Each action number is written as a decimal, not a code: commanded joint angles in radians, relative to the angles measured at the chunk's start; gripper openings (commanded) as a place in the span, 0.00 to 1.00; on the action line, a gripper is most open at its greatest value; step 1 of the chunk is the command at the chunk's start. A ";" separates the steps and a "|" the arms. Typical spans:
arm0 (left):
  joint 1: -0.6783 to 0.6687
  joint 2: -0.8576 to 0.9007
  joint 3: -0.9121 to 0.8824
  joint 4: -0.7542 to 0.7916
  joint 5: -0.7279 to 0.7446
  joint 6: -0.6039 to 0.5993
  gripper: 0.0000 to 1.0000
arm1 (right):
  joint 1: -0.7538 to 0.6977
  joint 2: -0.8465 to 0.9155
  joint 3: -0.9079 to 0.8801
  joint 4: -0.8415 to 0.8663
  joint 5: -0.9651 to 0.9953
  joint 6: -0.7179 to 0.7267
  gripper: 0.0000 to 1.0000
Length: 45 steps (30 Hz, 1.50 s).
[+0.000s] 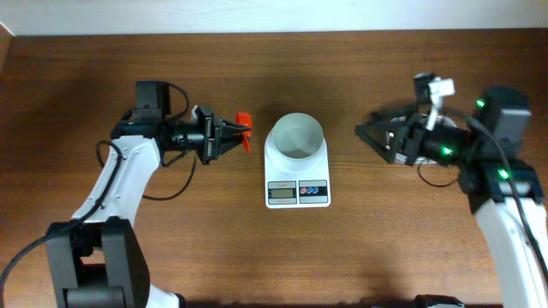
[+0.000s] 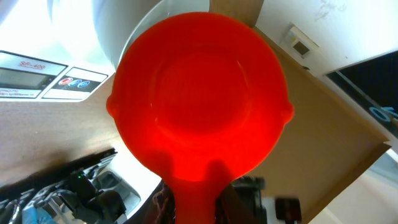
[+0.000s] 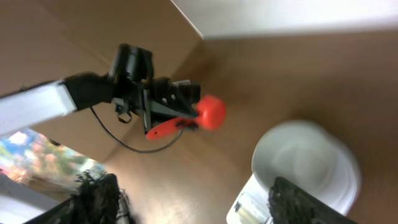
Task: Scoop item into bowl and weigh 50g on scale
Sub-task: 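Carry the scoop toward the scale while the right gripper reaches over, then grasp the scoop handle with the right gripper, release the left gripper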
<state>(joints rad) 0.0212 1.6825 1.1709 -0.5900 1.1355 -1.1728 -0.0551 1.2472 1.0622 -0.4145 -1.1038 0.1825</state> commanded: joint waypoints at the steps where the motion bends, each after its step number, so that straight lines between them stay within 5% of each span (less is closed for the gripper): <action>1: -0.047 -0.015 0.013 -0.001 -0.094 -0.101 0.00 | 0.108 0.040 0.015 -0.029 0.172 0.128 0.76; 10: -0.125 -0.015 0.013 0.062 -0.166 -0.200 0.00 | 0.479 0.043 0.248 -0.289 0.889 0.225 0.84; 24: -0.182 -0.015 0.013 0.119 -0.201 -0.237 0.00 | 0.702 0.258 0.283 -0.243 1.011 0.402 0.83; 26: -0.182 -0.015 0.013 0.119 -0.202 -0.236 0.00 | 0.704 0.288 0.283 -0.206 0.998 0.402 0.99; 28: -0.182 -0.015 0.013 0.119 -0.216 -0.236 0.00 | 0.703 0.300 0.283 -0.190 0.959 0.402 0.99; 31: -0.182 -0.015 0.013 0.119 -0.220 -0.237 0.00 | 0.703 0.310 0.283 -0.183 0.958 0.402 0.70; 45: -0.182 -0.015 0.013 0.119 -0.220 -0.237 0.00 | 0.705 0.365 0.283 -0.137 0.958 0.481 0.45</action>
<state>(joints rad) -0.1577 1.6825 1.1709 -0.4728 0.9257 -1.4002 0.6434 1.6077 1.3308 -0.5667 -0.1398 0.6552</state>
